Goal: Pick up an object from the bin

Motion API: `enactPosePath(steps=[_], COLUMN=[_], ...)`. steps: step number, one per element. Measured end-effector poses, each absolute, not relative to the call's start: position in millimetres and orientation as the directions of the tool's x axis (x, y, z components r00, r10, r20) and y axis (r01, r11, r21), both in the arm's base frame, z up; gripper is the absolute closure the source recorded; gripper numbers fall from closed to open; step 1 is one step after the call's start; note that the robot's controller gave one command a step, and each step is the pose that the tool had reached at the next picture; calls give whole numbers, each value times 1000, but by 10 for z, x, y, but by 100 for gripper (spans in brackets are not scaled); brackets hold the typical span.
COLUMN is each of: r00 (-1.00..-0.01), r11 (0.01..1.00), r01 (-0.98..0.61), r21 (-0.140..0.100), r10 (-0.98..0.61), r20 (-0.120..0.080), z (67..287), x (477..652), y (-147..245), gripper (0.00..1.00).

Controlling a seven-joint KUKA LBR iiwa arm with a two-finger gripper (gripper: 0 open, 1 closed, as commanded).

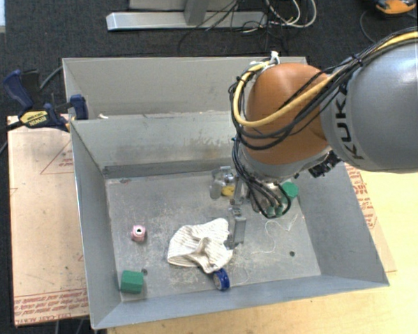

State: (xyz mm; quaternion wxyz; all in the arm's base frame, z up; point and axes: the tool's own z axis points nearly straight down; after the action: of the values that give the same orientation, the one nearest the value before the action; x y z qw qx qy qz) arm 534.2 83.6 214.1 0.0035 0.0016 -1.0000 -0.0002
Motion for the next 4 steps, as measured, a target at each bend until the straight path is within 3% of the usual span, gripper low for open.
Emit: enactPosePath(steps=[1, 2, 3, 4], r00=[-1000, -994, -970, -977], r11=[1000, 994, 970, 977], r01=[0, -110, -245, -213], r21=[1, 2, 2, 2], r10=[0, -110, -245, -213], r20=[-1, 0, 2, -4], z=[2187, 1452, 833, 710], x=[5355, 5227, 5437, 5188], y=[830, 807, 616, 730], gripper=[0, 0, 0, 0])
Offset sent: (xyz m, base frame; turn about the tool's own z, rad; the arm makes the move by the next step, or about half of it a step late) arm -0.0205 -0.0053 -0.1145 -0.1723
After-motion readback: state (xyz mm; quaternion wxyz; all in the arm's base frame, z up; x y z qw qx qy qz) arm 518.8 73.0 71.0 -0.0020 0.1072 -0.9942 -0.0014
